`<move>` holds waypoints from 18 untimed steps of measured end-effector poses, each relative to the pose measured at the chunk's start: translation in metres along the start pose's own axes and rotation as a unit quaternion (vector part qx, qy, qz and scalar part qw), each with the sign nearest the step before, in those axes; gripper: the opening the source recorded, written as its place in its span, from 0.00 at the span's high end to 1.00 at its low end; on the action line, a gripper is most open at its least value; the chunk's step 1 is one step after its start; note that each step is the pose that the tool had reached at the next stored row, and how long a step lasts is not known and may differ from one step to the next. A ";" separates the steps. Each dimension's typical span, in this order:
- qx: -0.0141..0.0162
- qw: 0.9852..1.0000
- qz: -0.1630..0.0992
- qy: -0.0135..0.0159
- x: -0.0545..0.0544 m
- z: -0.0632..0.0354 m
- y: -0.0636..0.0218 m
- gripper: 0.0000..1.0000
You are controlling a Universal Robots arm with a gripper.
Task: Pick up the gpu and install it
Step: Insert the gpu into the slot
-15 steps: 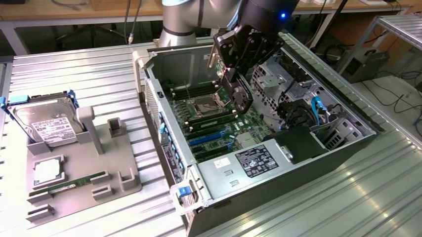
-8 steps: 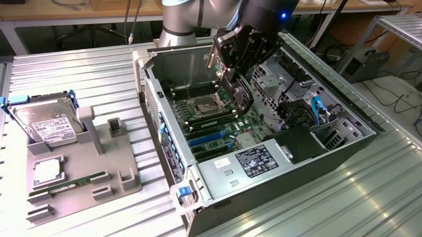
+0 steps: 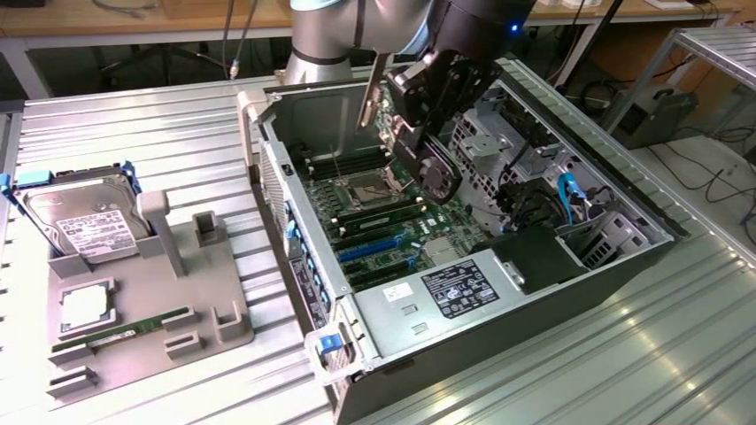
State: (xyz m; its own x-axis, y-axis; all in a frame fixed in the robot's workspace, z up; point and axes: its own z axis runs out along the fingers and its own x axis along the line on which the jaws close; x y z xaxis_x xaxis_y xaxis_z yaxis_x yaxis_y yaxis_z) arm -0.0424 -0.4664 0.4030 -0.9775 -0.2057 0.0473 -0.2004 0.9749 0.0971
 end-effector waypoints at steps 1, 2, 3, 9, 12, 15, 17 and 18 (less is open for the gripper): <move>0.001 1.000 -0.013 0.001 0.000 0.0001 0.0000 0.74; 0.001 1.000 -0.025 0.002 0.000 0.0004 0.0000 0.74; 0.002 0.999 -0.033 0.002 0.000 0.0005 0.0000 0.74; 0.007 0.995 -0.095 -0.001 0.000 0.0015 -0.0001 0.74; 0.009 0.993 -0.116 -0.004 0.000 0.0018 -0.0002 0.74; 0.011 0.990 -0.140 -0.006 0.000 0.0021 -0.0002 0.74; 0.013 0.987 -0.157 -0.008 0.000 0.0023 -0.0002 0.74; 0.014 0.986 -0.164 -0.008 0.000 0.0024 -0.0002 0.74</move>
State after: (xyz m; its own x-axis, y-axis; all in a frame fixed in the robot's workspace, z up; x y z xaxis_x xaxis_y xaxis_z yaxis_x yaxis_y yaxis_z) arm -0.0423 -0.4664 0.4006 -0.8604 -0.5096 0.0015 -0.5080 0.8579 0.0777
